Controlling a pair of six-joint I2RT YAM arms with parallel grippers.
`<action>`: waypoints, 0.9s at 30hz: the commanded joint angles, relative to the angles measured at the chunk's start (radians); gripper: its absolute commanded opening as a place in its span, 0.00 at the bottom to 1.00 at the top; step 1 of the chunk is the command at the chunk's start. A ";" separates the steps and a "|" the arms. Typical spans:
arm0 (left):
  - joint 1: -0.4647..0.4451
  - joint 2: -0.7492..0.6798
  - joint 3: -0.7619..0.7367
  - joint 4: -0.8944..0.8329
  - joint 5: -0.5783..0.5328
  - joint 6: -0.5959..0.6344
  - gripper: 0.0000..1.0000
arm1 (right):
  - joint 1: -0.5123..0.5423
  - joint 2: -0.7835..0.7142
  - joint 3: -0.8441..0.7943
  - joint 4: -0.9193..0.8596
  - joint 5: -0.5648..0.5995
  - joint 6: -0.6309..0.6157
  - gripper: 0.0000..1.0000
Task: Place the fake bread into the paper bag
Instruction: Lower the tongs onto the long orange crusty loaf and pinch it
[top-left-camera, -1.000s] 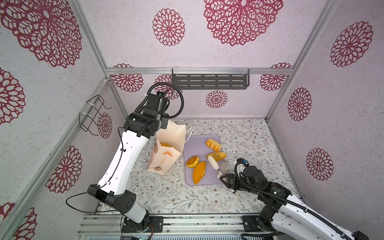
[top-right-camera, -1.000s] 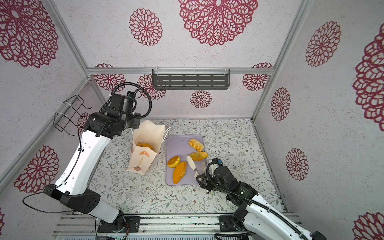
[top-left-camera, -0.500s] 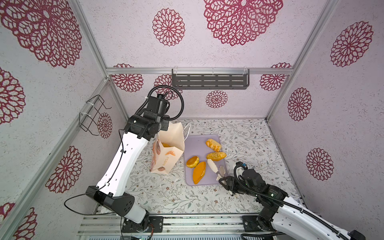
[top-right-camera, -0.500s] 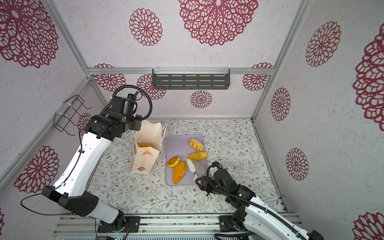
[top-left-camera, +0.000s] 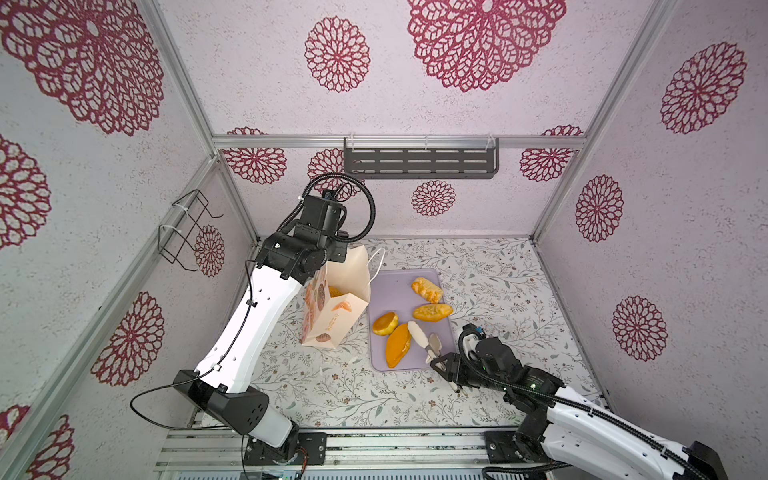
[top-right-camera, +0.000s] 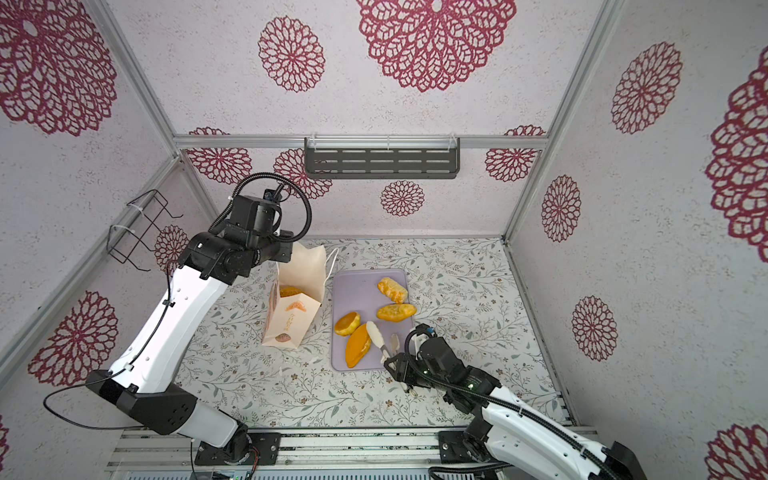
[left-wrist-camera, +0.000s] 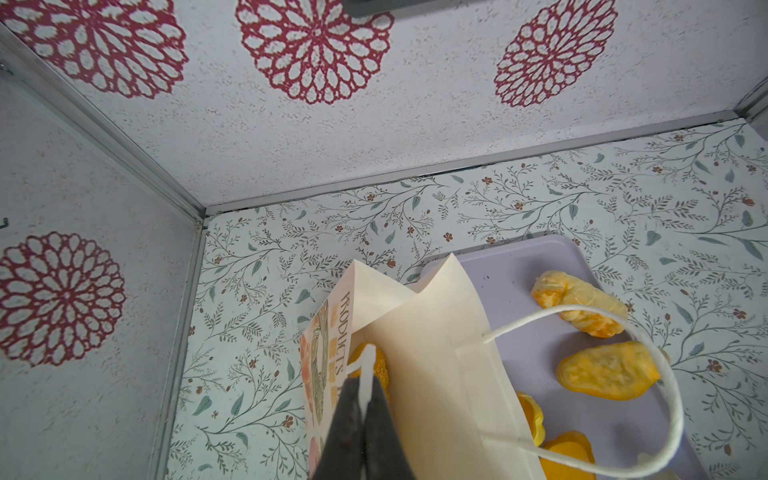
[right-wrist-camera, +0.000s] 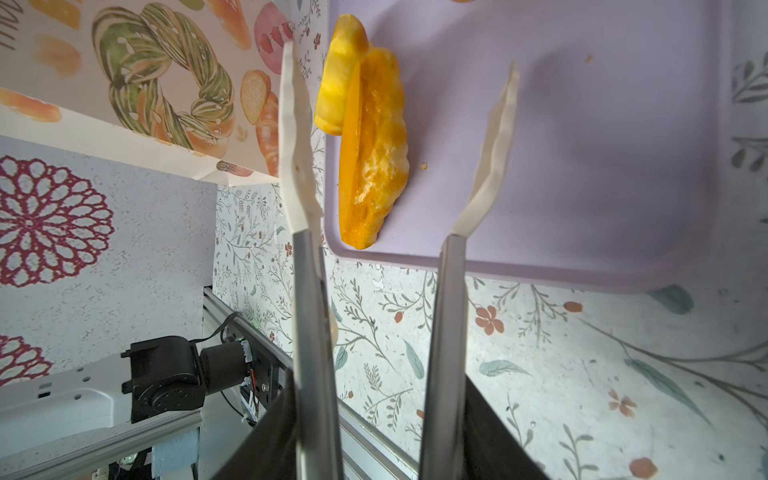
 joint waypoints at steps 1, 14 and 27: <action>-0.008 -0.008 0.010 0.038 0.021 -0.016 0.00 | 0.012 0.012 0.022 0.063 -0.006 0.004 0.52; -0.018 0.008 0.007 0.046 0.050 -0.059 0.00 | 0.041 0.049 0.016 0.123 -0.013 0.013 0.46; -0.021 0.004 0.004 0.048 0.049 -0.066 0.00 | 0.064 0.084 0.000 0.173 -0.019 0.032 0.41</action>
